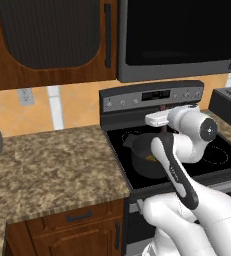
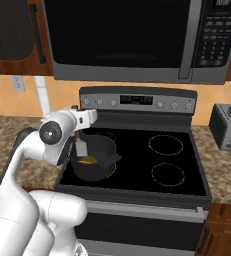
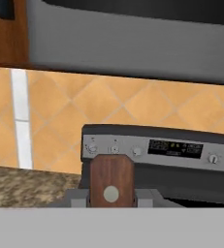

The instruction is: Put the avocado and corn in the pot. Retrieve the spatula and lightly stir the vegetables in the pot.

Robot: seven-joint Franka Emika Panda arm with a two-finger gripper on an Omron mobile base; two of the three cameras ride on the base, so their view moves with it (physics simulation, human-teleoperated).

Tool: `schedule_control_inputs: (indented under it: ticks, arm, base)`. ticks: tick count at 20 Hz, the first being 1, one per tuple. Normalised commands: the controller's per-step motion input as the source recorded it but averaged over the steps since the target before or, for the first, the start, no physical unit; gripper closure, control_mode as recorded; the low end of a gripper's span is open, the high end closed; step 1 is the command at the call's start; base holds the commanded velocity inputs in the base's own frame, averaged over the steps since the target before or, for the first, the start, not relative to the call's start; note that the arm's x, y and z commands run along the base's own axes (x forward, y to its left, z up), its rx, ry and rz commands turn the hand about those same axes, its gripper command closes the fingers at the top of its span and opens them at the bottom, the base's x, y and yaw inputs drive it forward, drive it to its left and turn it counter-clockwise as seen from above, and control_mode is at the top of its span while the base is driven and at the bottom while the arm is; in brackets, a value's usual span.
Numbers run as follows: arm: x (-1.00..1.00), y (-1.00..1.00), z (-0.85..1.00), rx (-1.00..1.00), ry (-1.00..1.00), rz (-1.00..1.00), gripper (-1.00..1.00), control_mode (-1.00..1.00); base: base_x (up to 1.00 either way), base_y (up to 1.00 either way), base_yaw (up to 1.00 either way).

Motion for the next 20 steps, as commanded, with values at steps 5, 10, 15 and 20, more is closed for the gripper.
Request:
schedule_control_inputs:
  ticks: [5,10,15,20]
  arm:
    - [0.3,-0.09,-0.4,0.0,0.08,0.0,1.0,-1.0]
    - [0.08,-0.19,-0.41,0.0,0.04,0.0,1.0,-1.0]
    - [0.49,-0.04,-0.44,0.0,0.0,0.0,1.0,-1.0]
    - [0.4,0.0,-0.38,0.0,0.0,0.0,1.0,-1.0]
  base:
    - [0.0,0.0,0.0]
    - [0.0,0.0,0.0]
    - [0.0,0.0,0.0]
    - [0.0,0.0,0.0]
